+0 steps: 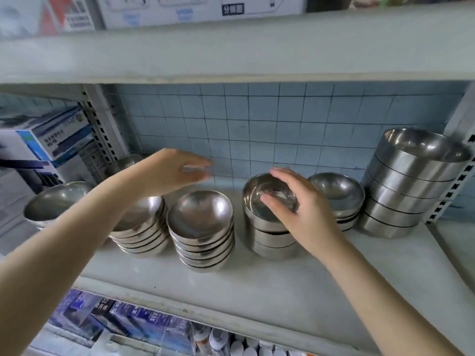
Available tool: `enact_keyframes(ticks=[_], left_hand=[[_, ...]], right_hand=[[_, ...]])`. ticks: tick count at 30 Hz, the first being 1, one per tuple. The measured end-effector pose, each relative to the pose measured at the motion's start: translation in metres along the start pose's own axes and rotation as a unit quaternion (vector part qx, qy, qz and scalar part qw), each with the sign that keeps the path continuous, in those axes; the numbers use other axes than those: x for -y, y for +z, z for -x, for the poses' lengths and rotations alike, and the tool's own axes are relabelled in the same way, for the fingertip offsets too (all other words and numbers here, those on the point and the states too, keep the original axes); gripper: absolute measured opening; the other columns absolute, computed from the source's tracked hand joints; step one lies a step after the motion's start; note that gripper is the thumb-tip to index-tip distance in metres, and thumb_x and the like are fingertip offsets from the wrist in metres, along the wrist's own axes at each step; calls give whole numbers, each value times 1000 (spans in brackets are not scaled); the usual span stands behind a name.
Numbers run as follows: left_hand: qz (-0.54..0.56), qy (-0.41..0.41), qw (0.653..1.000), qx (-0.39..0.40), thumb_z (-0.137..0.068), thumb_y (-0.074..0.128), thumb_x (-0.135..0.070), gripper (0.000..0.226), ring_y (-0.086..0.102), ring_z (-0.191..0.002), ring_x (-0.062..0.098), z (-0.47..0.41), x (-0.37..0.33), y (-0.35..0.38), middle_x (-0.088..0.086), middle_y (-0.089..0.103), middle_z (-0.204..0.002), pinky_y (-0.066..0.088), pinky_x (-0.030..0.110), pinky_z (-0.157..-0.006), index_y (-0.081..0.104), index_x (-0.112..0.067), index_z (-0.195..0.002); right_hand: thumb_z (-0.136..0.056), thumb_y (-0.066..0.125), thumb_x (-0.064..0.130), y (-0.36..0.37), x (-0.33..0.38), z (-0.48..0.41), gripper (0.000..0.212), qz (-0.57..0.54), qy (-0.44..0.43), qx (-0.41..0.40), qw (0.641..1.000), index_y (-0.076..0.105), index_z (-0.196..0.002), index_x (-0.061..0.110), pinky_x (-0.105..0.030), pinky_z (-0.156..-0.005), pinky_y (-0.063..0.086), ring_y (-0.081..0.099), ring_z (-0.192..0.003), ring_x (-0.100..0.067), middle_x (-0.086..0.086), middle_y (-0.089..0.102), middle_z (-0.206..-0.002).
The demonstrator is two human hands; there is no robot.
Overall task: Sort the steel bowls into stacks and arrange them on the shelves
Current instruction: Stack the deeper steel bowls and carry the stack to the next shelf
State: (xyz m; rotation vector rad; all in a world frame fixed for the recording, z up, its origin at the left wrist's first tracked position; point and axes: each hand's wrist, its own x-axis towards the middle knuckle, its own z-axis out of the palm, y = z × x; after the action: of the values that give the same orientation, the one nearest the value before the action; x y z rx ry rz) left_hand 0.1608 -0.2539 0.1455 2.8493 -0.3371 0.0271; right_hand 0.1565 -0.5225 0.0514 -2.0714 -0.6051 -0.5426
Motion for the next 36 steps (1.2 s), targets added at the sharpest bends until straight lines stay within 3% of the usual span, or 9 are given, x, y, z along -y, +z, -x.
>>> enact_keyframes(ticks=[3, 7, 14, 17, 19, 23, 26, 33, 36], left_hand=[[19, -74, 997, -7, -93, 57, -43, 46, 53, -119, 4, 2, 47, -22, -8, 58, -137, 34, 21, -102, 56, -28, -136], [38, -153, 987, -14, -97, 53, -40, 50, 48, -132, 21, 0, 115, -32, 1, 52, -144, 31, 31, -110, 49, -19, -142], [109, -237, 965, 12, -95, 51, -50, 54, 50, -126, 25, -24, 234, -23, 4, 55, -139, 36, 37, -108, 50, -20, -140], [151, -256, 955, 22, -94, 52, -53, 49, 53, -118, 25, -37, 259, -22, 2, 57, -128, 39, 39, -105, 55, -18, -130], [181, -274, 944, 42, -95, 51, -52, 49, 53, -119, 27, -44, 271, -27, 4, 56, -130, 40, 41, -105, 55, -17, -128], [219, -345, 907, 100, -89, 53, -62, 78, 50, -127, 34, -51, 292, -32, 12, 37, -153, 44, 46, -104, 37, -14, -148], [273, -357, 883, 136, -80, 59, -67, 89, 54, -124, 35, -58, 307, -23, 11, 33, -156, 49, 48, -101, 35, -17, -149], [421, -365, 817, 151, -83, 69, -47, 79, 55, -120, 44, -67, 321, -3, 23, 42, -146, 52, 56, -93, 39, -10, -146], [409, -361, 826, 144, -94, 62, -26, 62, 50, -125, 45, -68, 321, 0, 23, 37, -150, 52, 53, -93, 36, -7, -147]], right_hand=[[-88, 68, 48, 13, 31, -49, 58, 25, 13, 120, 992, 56, -139, 22, -5, -89, 34, 54, -102, 12, 13, 57, -135], [-90, 67, 48, 67, 56, -116, 55, 9, 48, 224, 973, 58, -137, 21, -21, -110, 35, 53, -128, -4, 8, 59, -140], [-88, 63, 59, 194, 72, -200, 46, 14, 175, 369, 913, 67, -116, 22, -39, -108, 45, 57, -117, -15, 1, 62, -123], [-93, 57, 56, 241, 75, -219, 51, 32, 220, 412, 884, 61, -113, 10, -31, -87, 54, 53, -91, -13, 1, 53, -101], [-93, 56, 59, 264, 78, -227, 42, 45, 255, 428, 866, 57, -104, 18, -23, -75, 50, 55, -92, -13, 2, 53, -102], [-93, 56, 59, 299, 78, -237, 69, 36, 307, 432, 847, 44, -142, 12, -28, -89, 54, 58, -119, -23, -9, 52, -135], [-94, 52, 60, 318, 78, -241, 78, 6, 347, 424, 836, 34, -151, 9, -33, -92, 53, 58, -123, -31, -16, 47, -145], [-98, 47, 54, 345, 64, -233, 74, -100, 429, 403, 802, 27, -154, 10, -48, -107, 46, 50, -132, -42, -23, 35, -155], [-101, 46, 48, 349, 62, -229, 64, -141, 434, 395, 798, 34, -150, 9, -48, -109, 44, 54, -129, -40, -20, 35, -155]])
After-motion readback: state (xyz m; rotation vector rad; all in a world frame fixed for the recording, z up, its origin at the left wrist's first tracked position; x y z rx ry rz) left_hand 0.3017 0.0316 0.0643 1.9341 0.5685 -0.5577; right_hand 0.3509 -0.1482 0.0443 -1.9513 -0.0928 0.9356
